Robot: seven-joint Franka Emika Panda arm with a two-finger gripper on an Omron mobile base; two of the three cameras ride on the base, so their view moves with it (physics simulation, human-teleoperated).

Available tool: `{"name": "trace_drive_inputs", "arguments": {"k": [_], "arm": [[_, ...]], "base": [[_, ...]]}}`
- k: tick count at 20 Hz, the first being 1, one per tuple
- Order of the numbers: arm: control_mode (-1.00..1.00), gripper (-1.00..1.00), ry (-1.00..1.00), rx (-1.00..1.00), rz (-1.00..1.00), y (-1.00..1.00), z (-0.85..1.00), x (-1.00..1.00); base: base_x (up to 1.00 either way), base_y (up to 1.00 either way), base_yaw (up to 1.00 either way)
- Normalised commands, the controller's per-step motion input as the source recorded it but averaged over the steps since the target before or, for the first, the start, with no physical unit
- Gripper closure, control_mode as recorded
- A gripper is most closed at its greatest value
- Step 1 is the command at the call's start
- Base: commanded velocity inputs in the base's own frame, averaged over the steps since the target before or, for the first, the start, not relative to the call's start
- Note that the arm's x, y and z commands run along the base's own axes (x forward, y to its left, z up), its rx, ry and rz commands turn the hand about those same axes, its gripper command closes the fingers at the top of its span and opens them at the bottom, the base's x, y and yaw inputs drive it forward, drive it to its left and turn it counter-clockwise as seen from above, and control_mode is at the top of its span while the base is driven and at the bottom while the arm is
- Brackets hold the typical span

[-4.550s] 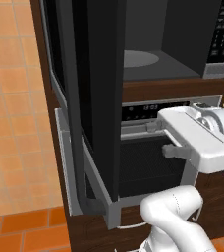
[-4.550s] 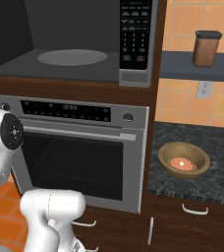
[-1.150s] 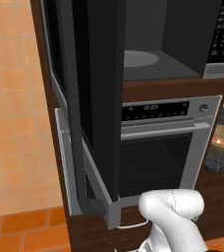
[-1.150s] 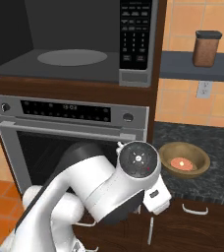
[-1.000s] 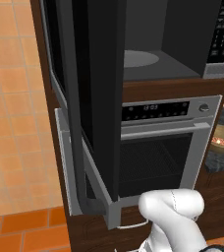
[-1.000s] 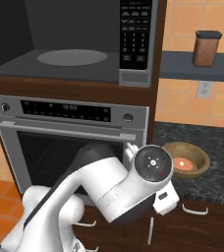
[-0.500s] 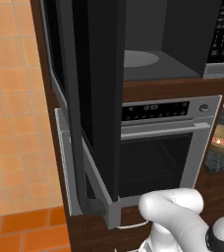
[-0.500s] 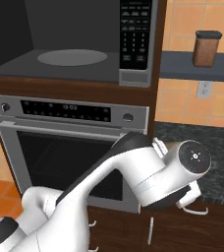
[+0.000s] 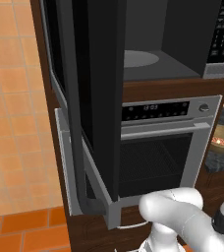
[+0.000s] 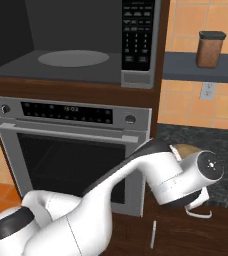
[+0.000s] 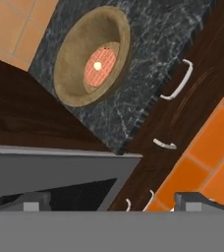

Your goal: Open the microwave, place the bowl with waffle inside the microwave, then close the microwave door and turn it on.

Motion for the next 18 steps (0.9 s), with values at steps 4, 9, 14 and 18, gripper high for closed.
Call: {"name": "trace_drive_inputs", "arguments": {"k": [4, 9, 14, 18], "arm": [[-1.00, -1.00, 0.00, 0.05, -0.02, -0.15, -0.34, 0.55], [-1.00, -1.00, 0.00, 0.09, -0.01, -0.35, -0.32, 0.43], [-1.00, -1.00, 0.00, 0.07, 0.00, -0.33, -0.19, 0.43], [-1.00, -1.00, 0.00, 0.00, 0.00, -0.09, -0.25, 0.42]], "base": [[0.00, 0.00, 0.00], [0.00, 0.00, 0.00], [0.00, 0.00, 0.00], [0.00, 0.00, 0.00]]}}
